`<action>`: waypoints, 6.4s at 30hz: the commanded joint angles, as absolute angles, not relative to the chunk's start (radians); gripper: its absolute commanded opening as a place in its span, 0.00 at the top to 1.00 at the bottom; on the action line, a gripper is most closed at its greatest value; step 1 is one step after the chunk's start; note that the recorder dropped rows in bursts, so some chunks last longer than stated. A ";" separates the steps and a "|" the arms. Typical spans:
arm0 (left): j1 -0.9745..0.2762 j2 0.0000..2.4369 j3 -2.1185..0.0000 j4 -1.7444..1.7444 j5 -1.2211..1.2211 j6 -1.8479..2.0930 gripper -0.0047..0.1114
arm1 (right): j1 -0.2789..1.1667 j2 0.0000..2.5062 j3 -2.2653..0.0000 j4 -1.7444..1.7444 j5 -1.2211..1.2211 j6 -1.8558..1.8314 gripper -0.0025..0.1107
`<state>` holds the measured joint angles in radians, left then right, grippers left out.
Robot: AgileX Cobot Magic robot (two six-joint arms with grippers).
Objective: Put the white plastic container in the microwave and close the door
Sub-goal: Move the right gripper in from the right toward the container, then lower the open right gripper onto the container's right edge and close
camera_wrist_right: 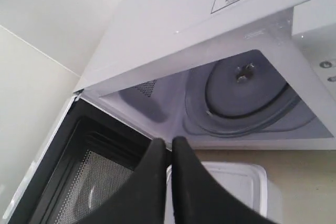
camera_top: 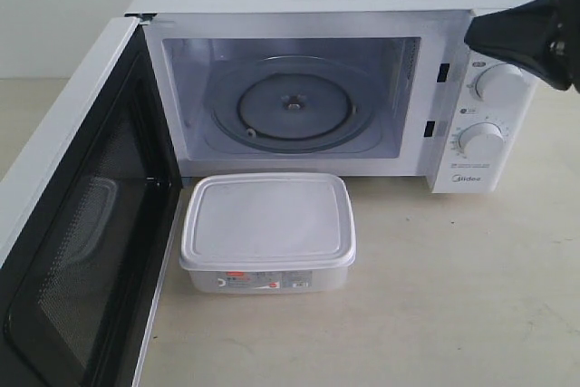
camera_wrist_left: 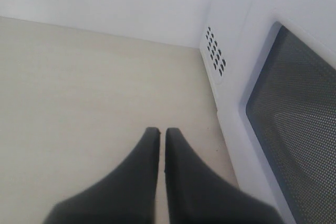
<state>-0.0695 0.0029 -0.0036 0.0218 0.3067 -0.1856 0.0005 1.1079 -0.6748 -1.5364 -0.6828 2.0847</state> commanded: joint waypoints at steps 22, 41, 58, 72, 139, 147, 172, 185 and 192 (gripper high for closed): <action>-0.064 0.000 0.000 0.023 0.308 -0.181 0.92 | 0.204 0.895 -0.583 -1.515 -0.171 1.202 0.98; -0.064 0.000 0.000 0.023 0.308 -0.181 0.92 | 0.927 0.937 -0.527 -1.639 0.512 2.098 0.98; -0.064 0.000 0.000 0.023 0.308 -0.181 0.92 | 1.006 1.054 -0.559 -1.744 0.386 2.098 0.98; -0.064 0.000 0.000 0.023 0.308 -0.181 0.92 | 1.003 1.034 -0.691 -0.799 0.168 0.322 0.98; -0.064 0.000 0.000 0.023 0.308 -0.181 0.92 | 0.859 1.873 -0.412 -0.083 -1.161 1.722 0.54; -0.064 0.000 0.000 0.023 0.308 -0.181 0.92 | 0.920 1.873 -0.421 0.012 -1.027 1.855 0.54; -0.064 0.000 0.000 0.023 0.308 -0.181 0.92 | 1.008 1.896 -0.551 0.512 -0.773 1.591 0.54; -0.064 0.000 0.000 0.023 0.308 -0.181 0.92 | 1.008 1.943 -0.551 0.521 -0.904 1.580 0.94; -0.064 0.000 0.000 0.023 0.308 -0.181 0.92 | 1.008 1.936 -0.532 0.496 -0.951 1.576 0.98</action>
